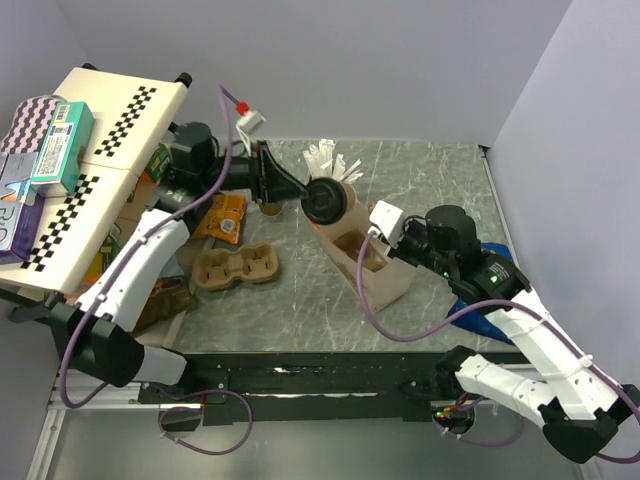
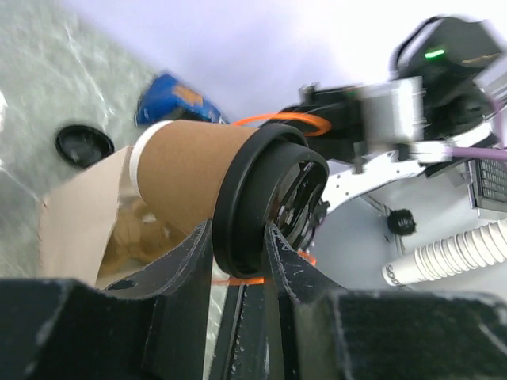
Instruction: Pack the takeout coffee
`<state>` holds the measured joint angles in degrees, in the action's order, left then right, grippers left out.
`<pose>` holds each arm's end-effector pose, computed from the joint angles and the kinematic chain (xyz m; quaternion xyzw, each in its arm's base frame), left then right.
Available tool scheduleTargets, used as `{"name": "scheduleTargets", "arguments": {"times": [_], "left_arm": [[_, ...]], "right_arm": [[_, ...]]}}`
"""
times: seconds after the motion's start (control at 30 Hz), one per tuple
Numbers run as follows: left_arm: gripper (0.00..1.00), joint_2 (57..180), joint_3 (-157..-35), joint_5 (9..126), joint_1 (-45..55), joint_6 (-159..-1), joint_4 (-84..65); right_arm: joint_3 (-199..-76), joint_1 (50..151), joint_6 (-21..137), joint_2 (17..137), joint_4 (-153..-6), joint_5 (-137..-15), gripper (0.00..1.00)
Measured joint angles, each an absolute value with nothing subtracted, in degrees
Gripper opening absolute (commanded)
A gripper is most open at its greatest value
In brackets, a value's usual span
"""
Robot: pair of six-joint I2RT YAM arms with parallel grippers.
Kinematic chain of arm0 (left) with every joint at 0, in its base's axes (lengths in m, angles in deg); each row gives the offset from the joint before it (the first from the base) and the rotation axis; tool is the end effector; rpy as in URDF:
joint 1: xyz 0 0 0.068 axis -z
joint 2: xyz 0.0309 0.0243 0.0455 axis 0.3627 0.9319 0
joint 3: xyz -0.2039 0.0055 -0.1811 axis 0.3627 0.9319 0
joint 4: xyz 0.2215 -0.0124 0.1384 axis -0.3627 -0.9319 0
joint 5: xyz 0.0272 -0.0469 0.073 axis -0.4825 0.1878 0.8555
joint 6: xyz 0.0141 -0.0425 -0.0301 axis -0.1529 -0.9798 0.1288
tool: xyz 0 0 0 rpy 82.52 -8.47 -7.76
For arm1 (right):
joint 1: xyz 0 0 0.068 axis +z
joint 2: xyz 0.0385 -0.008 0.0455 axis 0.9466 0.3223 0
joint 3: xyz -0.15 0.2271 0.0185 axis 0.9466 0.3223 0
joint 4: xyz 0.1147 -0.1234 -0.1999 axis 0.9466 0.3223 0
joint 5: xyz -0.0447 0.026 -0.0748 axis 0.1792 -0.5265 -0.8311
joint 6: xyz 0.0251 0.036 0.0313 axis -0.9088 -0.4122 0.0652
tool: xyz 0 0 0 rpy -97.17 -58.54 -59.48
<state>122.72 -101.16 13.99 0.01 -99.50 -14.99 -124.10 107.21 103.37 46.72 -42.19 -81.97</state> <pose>0.2765 -0.1413 0.4156 0.2877 0.6629 -0.5957 0.3506 0.1448 0.1062 0.3751 -0.5199 0.6737 -0.0017 0.5252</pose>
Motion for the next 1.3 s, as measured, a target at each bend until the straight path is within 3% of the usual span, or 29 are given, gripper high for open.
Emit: {"name": "scheduleTargets", "arguments": {"times": [0.3,0.5,0.73,1.0,1.3], "left_arm": [[0.01,118.32,-112.89,7.26,-9.67,-97.29,-20.02],[0.01,120.14,-121.53,5.01,-13.63,-68.86,-54.11],[0.01,125.51,-115.06,13.95,-9.32,-47.63,-79.32],[0.01,127.37,-106.58,25.86,2.0,-46.98,-80.39],[0.03,134.89,-99.89,27.13,3.29,-50.34,-73.13]], "right_arm": [[-124.1,103.25,102.36,46.68,-40.36,-81.64,0.0],[-124.1,100.91,101.73,45.58,-38.54,-81.08,0.0],[-124.1,99.89,100.13,44.66,-38.19,-80.42,0.0],[-124.1,99.8,99.59,44.66,-38.19,-80.18,0.0],[-124.1,99.65,99.22,44.69,-38.15,-79.81,0.0]]}}
